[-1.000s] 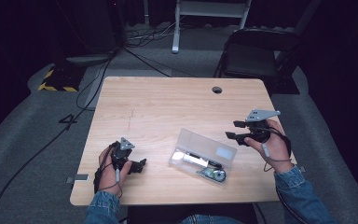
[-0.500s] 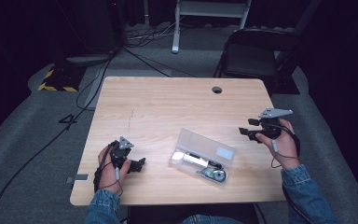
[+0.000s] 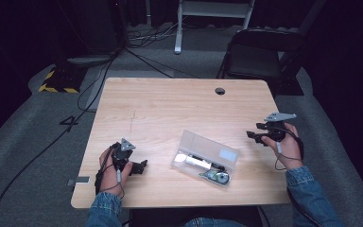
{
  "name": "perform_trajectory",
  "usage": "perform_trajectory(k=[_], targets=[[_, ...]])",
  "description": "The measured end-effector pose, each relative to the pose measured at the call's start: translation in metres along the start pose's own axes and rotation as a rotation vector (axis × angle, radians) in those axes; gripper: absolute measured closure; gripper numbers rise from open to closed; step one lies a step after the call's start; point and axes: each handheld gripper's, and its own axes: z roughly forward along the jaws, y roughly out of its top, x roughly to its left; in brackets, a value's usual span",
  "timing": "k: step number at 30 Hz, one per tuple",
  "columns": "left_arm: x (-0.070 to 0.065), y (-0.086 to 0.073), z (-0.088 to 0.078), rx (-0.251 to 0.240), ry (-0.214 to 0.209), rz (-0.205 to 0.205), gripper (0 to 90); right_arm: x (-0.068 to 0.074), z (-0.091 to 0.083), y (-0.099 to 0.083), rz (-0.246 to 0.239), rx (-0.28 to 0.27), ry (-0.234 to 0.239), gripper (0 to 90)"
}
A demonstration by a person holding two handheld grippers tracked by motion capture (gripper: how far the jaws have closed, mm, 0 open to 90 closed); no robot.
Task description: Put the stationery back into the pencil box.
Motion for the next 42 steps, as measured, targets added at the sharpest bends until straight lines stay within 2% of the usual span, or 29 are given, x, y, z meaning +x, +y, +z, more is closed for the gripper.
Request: perform_trajectory(k=[11,26,32,36,42], targets=[[0.0,0.0,0.0,0.0,0.0,0.0,0.1,-0.008,0.017,-0.016,0.002,0.014,0.011,36.1],[0.0,0.0,0.0,0.0,0.001,0.0,0.2,-0.007,0.035,-0.029,-0.007,0.024,0.031,34.2],[0.0,0.0,0.0,0.0,0.001,0.0,0.2,-0.007,0.041,-0.034,0.015,0.007,0.028,27.5],[0.0,0.0,0.0,0.0,0.001,0.0,0.1,-0.009,0.043,-0.034,0.016,0.021,0.028,15.3],[0.0,0.0,0.0,-0.001,0.001,-0.001,0.1,-0.009,0.044,-0.034,0.012,0.026,0.029,14.1]])
